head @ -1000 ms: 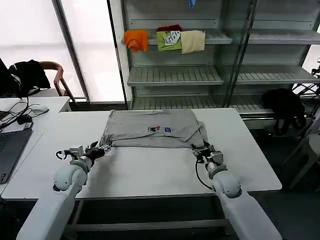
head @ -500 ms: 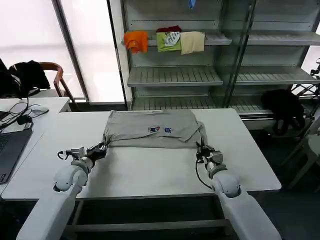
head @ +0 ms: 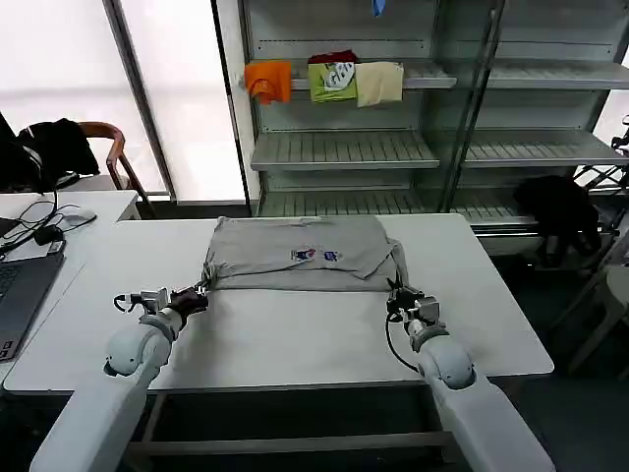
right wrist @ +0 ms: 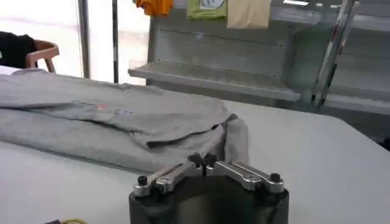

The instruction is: Fold and organize the clothes.

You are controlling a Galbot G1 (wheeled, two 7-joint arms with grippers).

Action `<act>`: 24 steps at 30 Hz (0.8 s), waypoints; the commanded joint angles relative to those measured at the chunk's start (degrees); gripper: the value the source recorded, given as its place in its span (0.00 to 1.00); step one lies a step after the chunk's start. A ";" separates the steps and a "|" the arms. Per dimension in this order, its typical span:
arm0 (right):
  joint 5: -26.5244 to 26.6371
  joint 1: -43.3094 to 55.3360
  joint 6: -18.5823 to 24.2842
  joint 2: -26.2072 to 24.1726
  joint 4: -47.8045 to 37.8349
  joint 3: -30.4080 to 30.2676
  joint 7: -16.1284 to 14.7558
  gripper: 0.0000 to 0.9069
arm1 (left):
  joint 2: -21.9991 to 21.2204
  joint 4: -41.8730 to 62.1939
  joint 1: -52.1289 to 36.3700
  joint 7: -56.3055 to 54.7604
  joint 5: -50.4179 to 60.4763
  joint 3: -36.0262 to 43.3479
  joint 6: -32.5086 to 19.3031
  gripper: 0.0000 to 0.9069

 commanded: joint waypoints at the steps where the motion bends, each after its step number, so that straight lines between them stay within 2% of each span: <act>1: 0.03 -0.07 -0.09 0.00 0.20 -0.09 -0.01 0.00 | 0.57 -0.53 0.17 0.06 0.38 -0.20 -0.09 0.00; 13: 2.09 -2.10 -2.23 -3.88 7.89 -0.42 -0.75 0.00 | 4.32 -8.82 5.48 -1.54 -1.25 -1.30 1.48 0.00; 18: 3.11 -3.45 -3.95 -4.72 10.05 -0.17 -0.16 0.00 | 5.25 -11.96 7.86 -2.40 -1.69 -2.22 2.19 0.00; 22: 3.13 -4.46 -3.63 -6.18 11.65 -0.06 -0.62 0.00 | 6.17 -13.69 9.66 -2.96 -1.82 -2.84 1.80 0.01; 23: 3.12 -4.40 -3.63 -6.20 11.48 0.01 -0.64 0.00 | 6.04 -13.49 9.51 -3.61 -1.76 -2.84 1.76 0.37; 24: 3.09 -4.15 -3.60 -5.99 10.84 0.13 -0.59 0.00 | 5.56 -12.06 8.75 -3.57 -1.37 -2.86 1.18 1.00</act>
